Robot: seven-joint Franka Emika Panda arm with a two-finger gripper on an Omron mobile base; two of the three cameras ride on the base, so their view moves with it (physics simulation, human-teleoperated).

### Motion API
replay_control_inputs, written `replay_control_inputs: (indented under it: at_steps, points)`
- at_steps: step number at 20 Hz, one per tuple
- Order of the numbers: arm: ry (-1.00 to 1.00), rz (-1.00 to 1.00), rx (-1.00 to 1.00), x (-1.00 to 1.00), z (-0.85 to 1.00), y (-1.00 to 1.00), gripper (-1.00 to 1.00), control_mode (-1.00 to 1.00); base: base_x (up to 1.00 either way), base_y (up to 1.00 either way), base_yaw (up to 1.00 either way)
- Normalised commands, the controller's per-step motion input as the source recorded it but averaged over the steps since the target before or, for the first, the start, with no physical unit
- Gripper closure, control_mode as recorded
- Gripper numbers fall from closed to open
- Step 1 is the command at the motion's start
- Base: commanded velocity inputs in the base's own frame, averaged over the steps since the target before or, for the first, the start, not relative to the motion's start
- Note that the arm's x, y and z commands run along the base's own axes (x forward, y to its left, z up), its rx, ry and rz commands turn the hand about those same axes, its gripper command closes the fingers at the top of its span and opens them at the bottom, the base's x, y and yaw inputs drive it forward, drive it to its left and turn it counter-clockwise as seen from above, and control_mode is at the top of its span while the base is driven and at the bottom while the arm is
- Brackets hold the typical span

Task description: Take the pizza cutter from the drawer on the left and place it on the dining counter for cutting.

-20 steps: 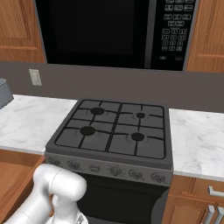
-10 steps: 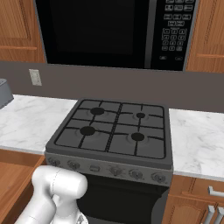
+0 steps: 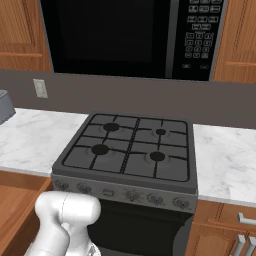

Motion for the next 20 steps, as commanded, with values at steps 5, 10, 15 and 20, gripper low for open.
replay_control_inputs:
  at_steps: [5, 10, 15, 20]
  points:
    - [0.16, -0.06, 0.14, 0.37, -0.02, -0.14, -1.0, -1.0, 0.0, 0.0, 0.0]
    - [0.21, -0.24, 0.03, 0.08, -0.01, 0.47, -1.0, -1.0, 0.0, 0.0, 0.0]
    - [0.27, -0.32, 0.1, 0.0, 0.0, 0.23, -1.0, -1.0, 0.0, 0.0, 0.0]
    - [0.23, -0.39, 0.13, 0.0, -0.05, 0.13, -1.0, -1.0, 0.0, 0.0, 0.0]
